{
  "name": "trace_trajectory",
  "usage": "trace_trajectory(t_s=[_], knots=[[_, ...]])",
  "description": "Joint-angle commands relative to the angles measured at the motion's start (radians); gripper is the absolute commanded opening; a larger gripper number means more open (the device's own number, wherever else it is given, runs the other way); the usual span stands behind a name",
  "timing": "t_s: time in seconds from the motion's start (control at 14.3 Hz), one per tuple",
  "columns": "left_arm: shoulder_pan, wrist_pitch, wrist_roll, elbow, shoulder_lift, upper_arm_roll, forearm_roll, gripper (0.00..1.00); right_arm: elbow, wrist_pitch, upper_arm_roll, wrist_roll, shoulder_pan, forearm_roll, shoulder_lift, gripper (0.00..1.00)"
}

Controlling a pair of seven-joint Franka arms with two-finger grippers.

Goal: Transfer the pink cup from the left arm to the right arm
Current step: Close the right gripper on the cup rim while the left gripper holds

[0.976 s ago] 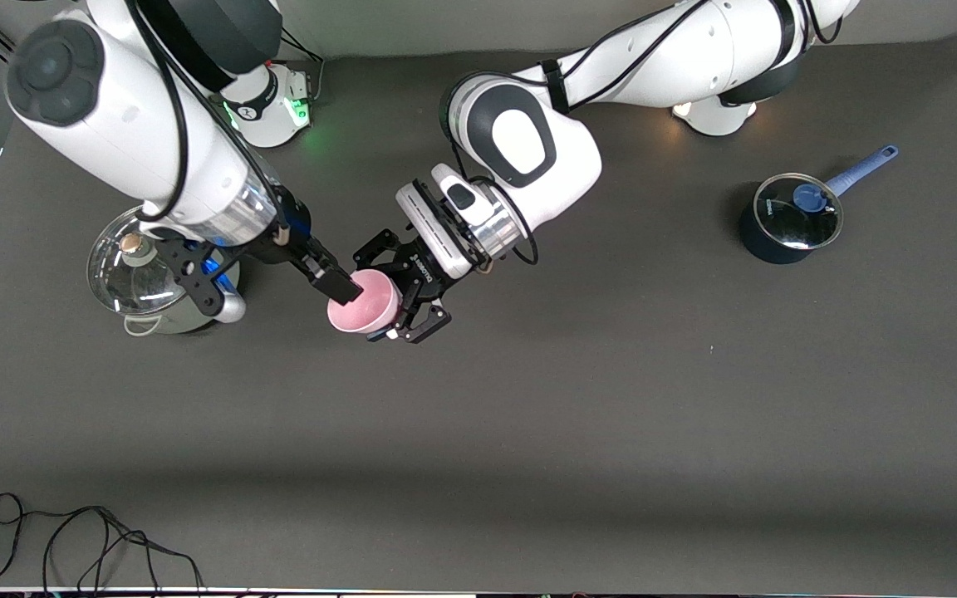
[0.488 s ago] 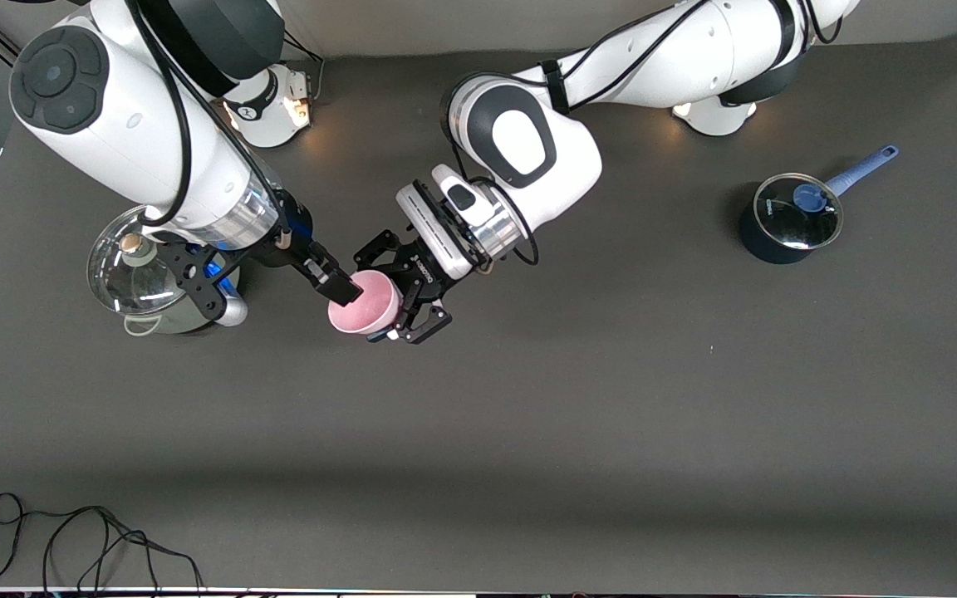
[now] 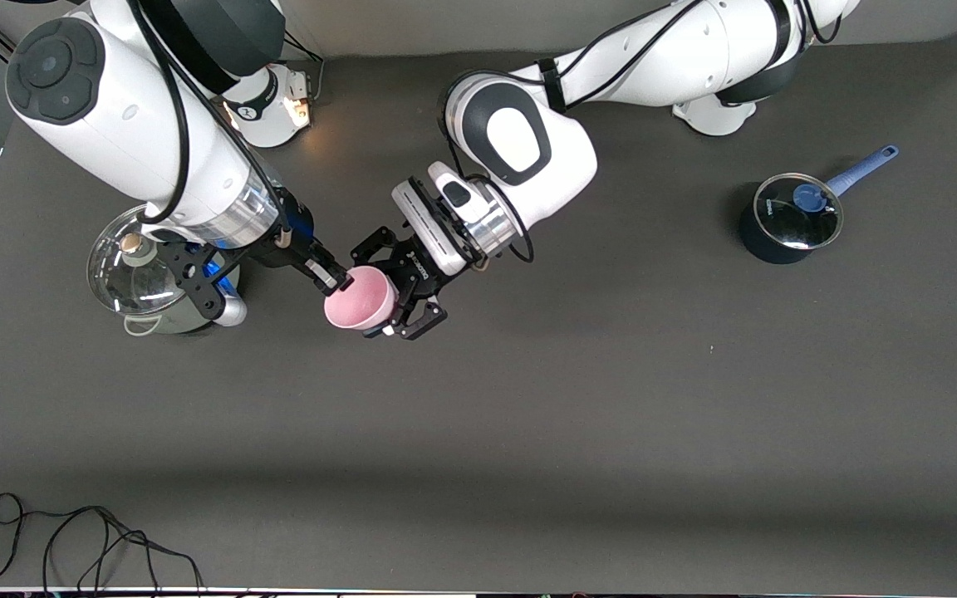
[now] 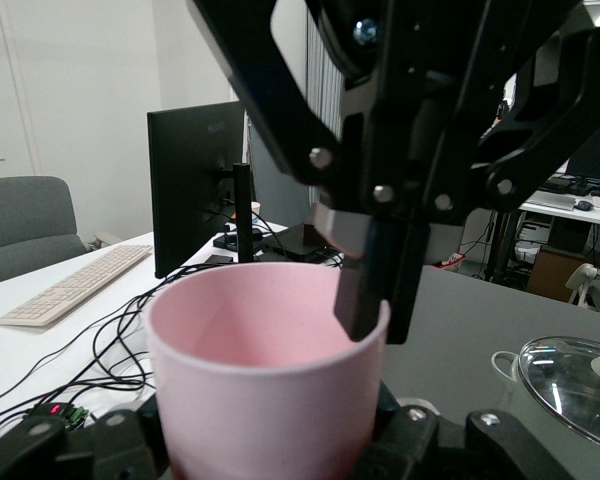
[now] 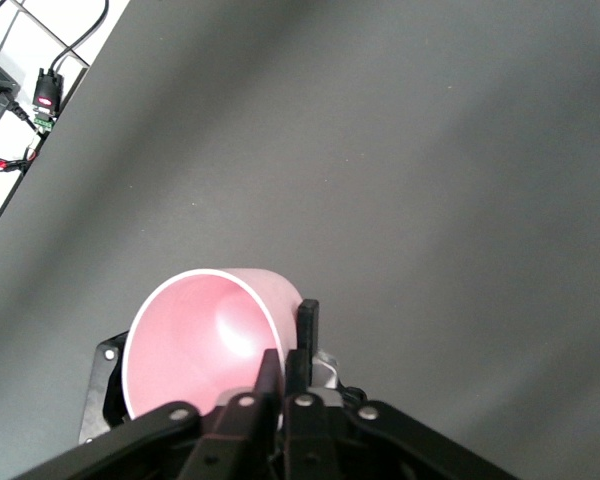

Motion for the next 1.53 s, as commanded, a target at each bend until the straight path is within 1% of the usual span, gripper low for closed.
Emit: trace_trajectory(t_s=[0.0, 0.21, 0.63, 0.91, 0.98, 1.05, 1.12, 1.39, 1.46], knots=[[-0.010, 0.025, 0.006, 0.029, -0.007, 0.016, -0.016, 0.00, 0.032, -0.015, -0.009, 0.020, 0.008, 0.006, 0.013, 0.00], [-0.010, 0.025, 0.006, 0.031, -0.007, 0.016, -0.016, 0.00, 0.033, 0.003, -0.009, 0.014, 0.008, 0.001, 0.013, 0.00], [-0.010, 0.025, 0.006, 0.031, -0.007, 0.016, -0.016, 0.00, 0.036, 0.086, -0.009, 0.005, 0.007, -0.082, 0.013, 0.00], [-0.010, 0.025, 0.006, 0.029, -0.009, 0.016, -0.016, 0.00, 0.038, 0.095, -0.010, -0.010, 0.007, -0.094, 0.013, 0.00], [-0.010, 0.025, 0.010, 0.029, -0.007, 0.024, -0.011, 0.12, 0.038, 0.095, -0.010, -0.010, 0.007, -0.094, 0.011, 0.00], [-0.010, 0.025, 0.003, 0.029, -0.009, 0.027, 0.002, 0.82, 0.038, 0.095, -0.010, -0.010, 0.007, -0.097, 0.011, 0.00], [-0.008, 0.027, 0.001, 0.029, -0.009, 0.027, 0.006, 1.00, 0.036, 0.095, -0.010, -0.010, 0.007, -0.096, 0.011, 0.00], [-0.007, 0.025, 0.001, 0.028, -0.009, 0.026, 0.007, 1.00, 0.036, 0.097, -0.010, -0.016, 0.007, -0.099, 0.013, 0.00], [-0.007, 0.025, 0.001, 0.028, -0.009, 0.026, 0.007, 1.00, 0.036, 0.100, -0.013, -0.048, 0.007, -0.111, 0.013, 0.00]])
